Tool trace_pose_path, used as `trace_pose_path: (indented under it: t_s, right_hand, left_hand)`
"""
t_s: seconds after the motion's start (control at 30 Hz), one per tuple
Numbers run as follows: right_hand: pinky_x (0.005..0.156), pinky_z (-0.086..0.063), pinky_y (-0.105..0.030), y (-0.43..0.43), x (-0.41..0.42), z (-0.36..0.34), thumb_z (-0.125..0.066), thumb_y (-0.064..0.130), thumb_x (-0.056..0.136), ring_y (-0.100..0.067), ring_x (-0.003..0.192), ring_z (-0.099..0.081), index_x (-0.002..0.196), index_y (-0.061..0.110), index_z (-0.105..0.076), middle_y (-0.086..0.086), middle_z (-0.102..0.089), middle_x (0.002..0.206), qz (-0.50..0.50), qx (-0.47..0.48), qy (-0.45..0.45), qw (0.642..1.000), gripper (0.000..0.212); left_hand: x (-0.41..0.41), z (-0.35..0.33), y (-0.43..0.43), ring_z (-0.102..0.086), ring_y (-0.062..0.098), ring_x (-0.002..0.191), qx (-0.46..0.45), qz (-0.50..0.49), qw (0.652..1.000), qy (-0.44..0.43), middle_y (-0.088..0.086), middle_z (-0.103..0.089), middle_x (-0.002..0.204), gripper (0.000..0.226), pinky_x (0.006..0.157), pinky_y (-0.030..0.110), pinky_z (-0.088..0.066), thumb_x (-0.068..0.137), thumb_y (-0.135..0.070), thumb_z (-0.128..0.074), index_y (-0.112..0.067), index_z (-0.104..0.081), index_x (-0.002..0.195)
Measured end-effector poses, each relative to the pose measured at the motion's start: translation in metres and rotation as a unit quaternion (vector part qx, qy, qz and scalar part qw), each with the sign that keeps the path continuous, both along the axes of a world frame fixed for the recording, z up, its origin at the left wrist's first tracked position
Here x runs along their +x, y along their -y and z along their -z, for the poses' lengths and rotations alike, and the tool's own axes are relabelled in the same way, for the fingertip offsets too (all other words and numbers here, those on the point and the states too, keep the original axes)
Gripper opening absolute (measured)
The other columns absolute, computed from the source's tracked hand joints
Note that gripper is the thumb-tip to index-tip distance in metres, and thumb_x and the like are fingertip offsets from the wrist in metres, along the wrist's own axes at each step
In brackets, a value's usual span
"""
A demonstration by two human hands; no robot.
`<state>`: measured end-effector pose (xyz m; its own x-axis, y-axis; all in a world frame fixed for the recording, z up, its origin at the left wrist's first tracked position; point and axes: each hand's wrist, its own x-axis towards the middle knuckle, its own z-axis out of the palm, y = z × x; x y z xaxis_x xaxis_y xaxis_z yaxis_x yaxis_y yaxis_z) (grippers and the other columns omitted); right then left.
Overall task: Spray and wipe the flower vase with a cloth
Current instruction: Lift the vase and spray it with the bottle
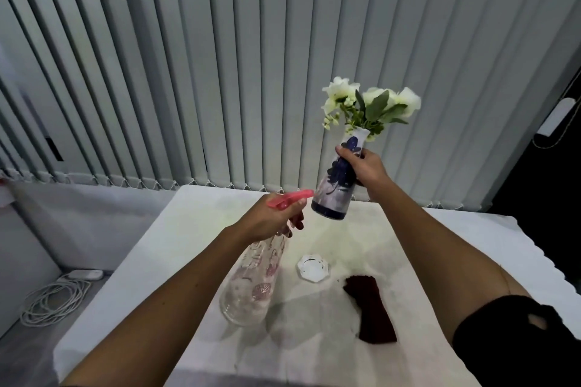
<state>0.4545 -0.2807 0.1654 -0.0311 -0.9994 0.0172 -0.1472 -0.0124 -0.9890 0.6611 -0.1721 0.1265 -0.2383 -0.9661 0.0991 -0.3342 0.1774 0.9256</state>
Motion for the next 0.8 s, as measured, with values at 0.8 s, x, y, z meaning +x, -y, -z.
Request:
trace_pose_path:
  t_s: [0.8]
  right_hand:
    - [0.078,-0.055,-0.034,-0.009,-0.024,-0.023,-0.059,0.035,0.09,-0.019,0.076,-0.067,0.102,0.014,-0.059,-0.004,-0.067,0.082,-0.132,-0.003,0.028,0.991,0.024]
  left_hand:
    - [0.012,0.009,0.012,-0.063,0.022,0.057,0.022,-0.066,0.997,-0.013,0.004,-0.064,0.073,0.031,0.056,0.03,-0.045,0.096,-0.044,-0.049,-0.04,-0.06,0.125]
